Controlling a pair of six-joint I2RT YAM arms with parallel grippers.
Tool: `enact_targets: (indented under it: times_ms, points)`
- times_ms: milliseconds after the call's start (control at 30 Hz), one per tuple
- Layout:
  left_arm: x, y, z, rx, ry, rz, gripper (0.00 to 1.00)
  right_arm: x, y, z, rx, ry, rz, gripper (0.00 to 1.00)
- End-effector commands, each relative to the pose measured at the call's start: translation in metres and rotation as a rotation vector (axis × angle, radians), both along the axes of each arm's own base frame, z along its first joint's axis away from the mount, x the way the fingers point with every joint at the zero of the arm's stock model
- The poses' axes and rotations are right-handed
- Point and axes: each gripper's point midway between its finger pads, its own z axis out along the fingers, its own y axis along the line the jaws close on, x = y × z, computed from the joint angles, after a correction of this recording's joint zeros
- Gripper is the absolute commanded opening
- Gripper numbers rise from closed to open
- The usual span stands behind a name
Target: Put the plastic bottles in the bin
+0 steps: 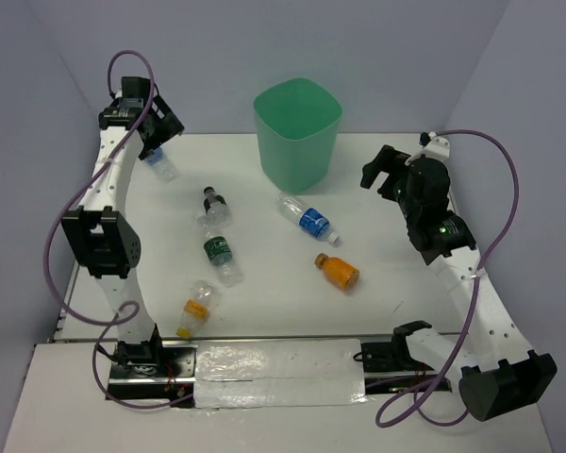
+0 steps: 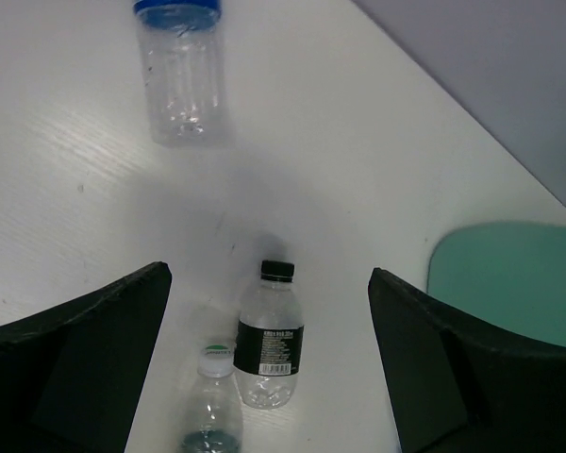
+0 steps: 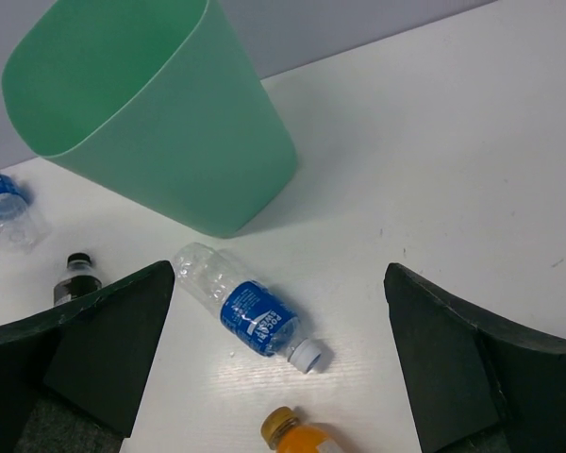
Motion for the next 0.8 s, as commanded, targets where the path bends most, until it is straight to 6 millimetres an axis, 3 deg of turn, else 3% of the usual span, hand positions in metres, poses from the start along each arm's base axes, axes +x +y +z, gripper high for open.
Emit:
enact_targets:
  times_ms: [0,33,133,300,633,767]
  points:
    - [0.002,0.04,-0.022,-0.014,0.111,0.224,0.99,-0.005,-0.002,0.003,-0.038,-0.007,0.001,1.0]
    - [0.007,0.041,-0.026,-0.015,0.117,0.232,0.99,-0.004,-0.004,0.002,-0.045,0.0,-0.009,1.0]
    - [0.02,0.071,-0.044,-0.025,0.146,0.291,0.99,-0.001,-0.006,0.0,-0.066,0.021,-0.019,1.0]
    - [0.039,0.089,-0.08,-0.058,0.166,0.271,0.99,0.004,-0.002,0.0,-0.066,0.019,0.0,1.0]
    - [0.077,0.09,-0.122,-0.017,0.142,0.144,0.99,0.019,0.013,-0.001,-0.028,0.04,0.041,1.0]
    - [0.077,0.092,-0.153,-0.014,0.191,0.149,0.99,0.023,0.014,-0.001,-0.025,0.048,0.045,1.0]
